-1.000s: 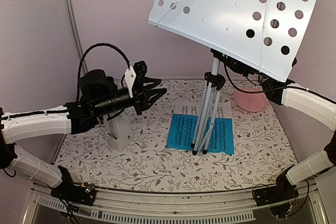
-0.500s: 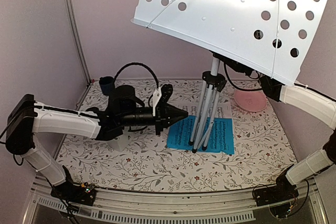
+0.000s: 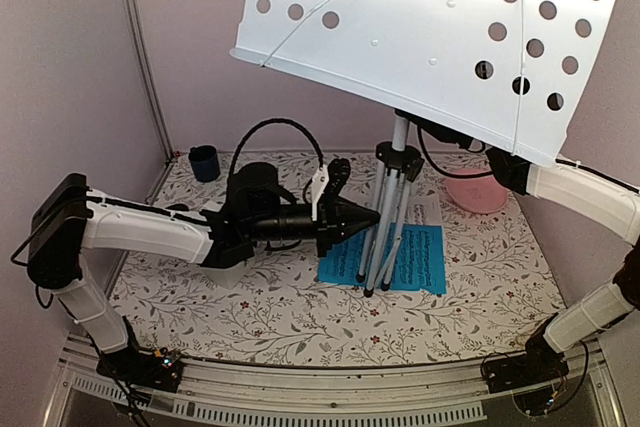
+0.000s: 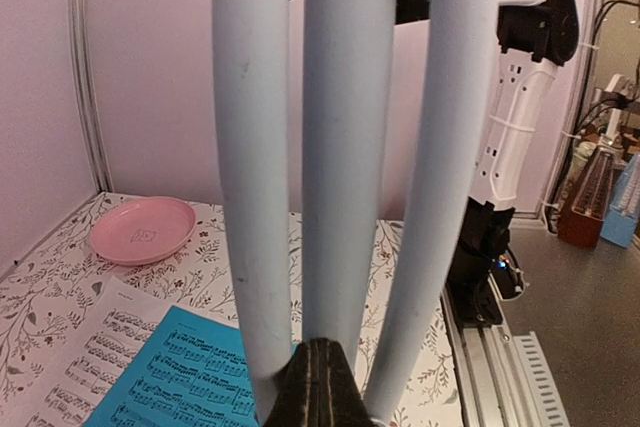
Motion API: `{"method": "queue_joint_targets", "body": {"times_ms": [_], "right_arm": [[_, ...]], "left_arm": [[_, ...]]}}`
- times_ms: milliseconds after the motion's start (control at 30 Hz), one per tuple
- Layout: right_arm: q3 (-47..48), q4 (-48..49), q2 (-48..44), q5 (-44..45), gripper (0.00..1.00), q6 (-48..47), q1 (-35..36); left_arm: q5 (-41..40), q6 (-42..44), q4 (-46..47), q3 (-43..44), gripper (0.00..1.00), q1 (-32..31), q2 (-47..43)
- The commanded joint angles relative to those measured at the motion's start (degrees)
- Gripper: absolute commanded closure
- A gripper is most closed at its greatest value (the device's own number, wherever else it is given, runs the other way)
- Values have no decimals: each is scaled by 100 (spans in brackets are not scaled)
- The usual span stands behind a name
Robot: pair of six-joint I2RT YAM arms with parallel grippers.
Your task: Set up the instrument practice props
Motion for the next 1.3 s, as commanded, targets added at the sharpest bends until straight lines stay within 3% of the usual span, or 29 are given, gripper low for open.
{"method": "queue_joint_targets", "body": {"times_ms": [0,167,333,733,1033,1267], "right_arm": [[471,583,-170,807,100,-89,114],[455,579,-170,841,100,-154,168],[452,580,-162,825,100,-193,196],[358,738,-193,882,100,-150,249],[290,867,-194,942,100,-58,258],[318,849,-196,876,100,-10,258]], "left_arm": [[-109,-5,96,159,100,-107,140],[-110,-12,29,227,99,-114,251],[194,39,63,246,78,-109,310],[-258,114,-223,466,60,-119,381],[-965,194,-116,384,56,-117,283],[-680,334,324,-148,56,-72,-93]]}}
